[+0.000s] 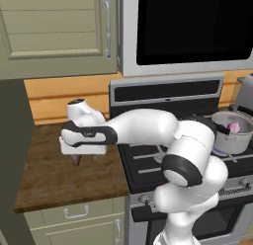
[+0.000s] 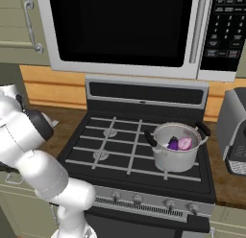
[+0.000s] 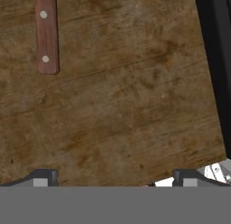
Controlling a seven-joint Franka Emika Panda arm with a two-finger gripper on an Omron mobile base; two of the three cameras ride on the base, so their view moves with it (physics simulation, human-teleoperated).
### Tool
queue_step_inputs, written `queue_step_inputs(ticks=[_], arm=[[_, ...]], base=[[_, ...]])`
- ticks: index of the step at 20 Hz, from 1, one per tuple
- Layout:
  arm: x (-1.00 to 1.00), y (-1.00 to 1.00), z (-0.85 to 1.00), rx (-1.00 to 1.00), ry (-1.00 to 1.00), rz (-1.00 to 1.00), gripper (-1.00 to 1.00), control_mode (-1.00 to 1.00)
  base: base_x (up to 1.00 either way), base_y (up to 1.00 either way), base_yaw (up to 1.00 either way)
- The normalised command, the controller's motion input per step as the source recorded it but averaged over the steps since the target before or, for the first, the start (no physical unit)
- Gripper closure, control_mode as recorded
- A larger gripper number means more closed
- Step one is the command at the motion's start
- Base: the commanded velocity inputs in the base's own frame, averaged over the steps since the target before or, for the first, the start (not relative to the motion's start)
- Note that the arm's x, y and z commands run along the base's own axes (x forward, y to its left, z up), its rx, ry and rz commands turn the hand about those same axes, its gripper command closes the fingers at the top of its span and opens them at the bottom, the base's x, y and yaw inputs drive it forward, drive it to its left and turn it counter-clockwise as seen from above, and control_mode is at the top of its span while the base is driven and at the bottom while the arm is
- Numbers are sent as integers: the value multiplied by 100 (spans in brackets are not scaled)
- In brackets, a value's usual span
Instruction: Put the eggplant and onion in the pot. Retrieve the spatula and lightly stir the vegetables in the pot.
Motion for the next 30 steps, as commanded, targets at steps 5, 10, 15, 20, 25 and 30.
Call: queue_step_inputs(ticks=[5, 10, 15, 20, 25, 30], arm=[[39, 6, -16, 1, 0, 0, -100, -100], [43, 25, -15, 0, 0, 0, -100, -100], [26, 32, -26, -2, 0, 0, -100, -100], [21, 16, -27, -1, 0, 0, -100, -100], [31, 3, -21, 0, 0, 0, -100, -100], [29, 0, -19, 0, 0, 0, -100, -100]], base=[[0, 0, 0], [0, 0, 0], [0, 0, 0], [0, 0, 0], [0, 0, 0], [0, 0, 0]])
